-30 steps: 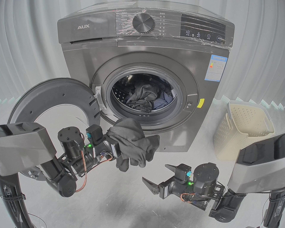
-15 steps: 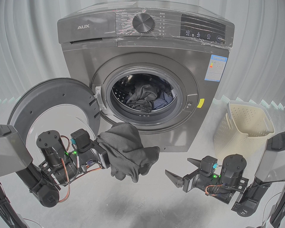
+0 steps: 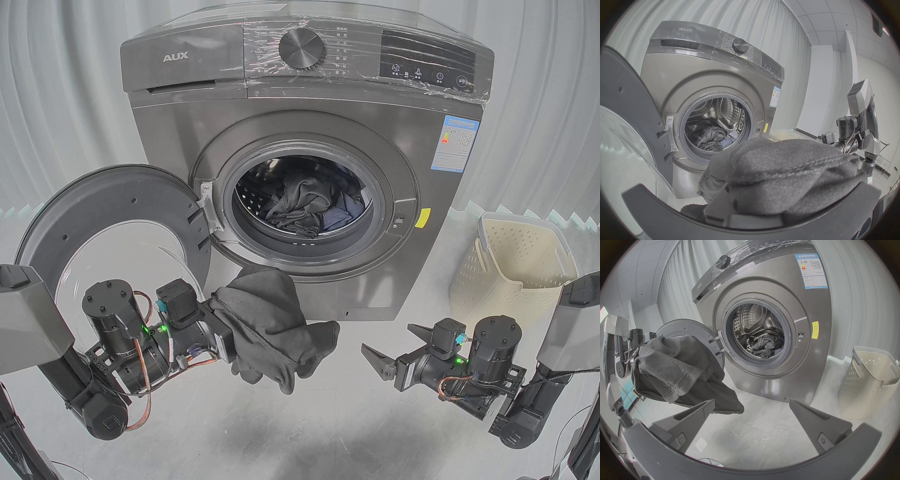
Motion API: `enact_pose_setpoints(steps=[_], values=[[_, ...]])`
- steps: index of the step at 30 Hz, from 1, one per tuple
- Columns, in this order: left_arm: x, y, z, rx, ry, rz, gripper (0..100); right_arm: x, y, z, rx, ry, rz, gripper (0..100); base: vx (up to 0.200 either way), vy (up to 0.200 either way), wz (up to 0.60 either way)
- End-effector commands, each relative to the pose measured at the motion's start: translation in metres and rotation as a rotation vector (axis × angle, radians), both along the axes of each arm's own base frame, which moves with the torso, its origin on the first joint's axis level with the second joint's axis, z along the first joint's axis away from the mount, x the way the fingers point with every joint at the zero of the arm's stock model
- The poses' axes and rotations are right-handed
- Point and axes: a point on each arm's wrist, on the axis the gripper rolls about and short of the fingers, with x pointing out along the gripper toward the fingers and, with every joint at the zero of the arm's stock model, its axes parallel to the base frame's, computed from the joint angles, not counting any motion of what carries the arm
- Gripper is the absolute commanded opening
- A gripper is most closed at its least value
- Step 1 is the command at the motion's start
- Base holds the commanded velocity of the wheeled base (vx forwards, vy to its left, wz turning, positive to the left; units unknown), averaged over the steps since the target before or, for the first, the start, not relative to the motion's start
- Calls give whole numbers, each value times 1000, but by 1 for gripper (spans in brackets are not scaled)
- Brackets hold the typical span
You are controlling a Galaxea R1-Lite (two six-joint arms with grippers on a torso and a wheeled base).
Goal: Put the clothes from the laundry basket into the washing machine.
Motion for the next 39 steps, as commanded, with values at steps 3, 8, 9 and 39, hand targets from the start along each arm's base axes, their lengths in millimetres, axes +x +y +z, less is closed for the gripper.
enact_pose_setpoints(steps=[3,8,9,39], values=[[1,-4,-7,12,21,-10,0,-3,3,-2,-5,6,10,100,200,0,0],[1,-4,-9,15,24,-11,0,-5,6,-2,-4,6,22,100,200,0,0],[1,-5,-9,16,25,-13,0,-5,6,-2,-5,6,21,100,200,0,0],[-1,-17,-20,35,56,-51,0,-25,10,-8,-38,46,81,100,100,0,0]])
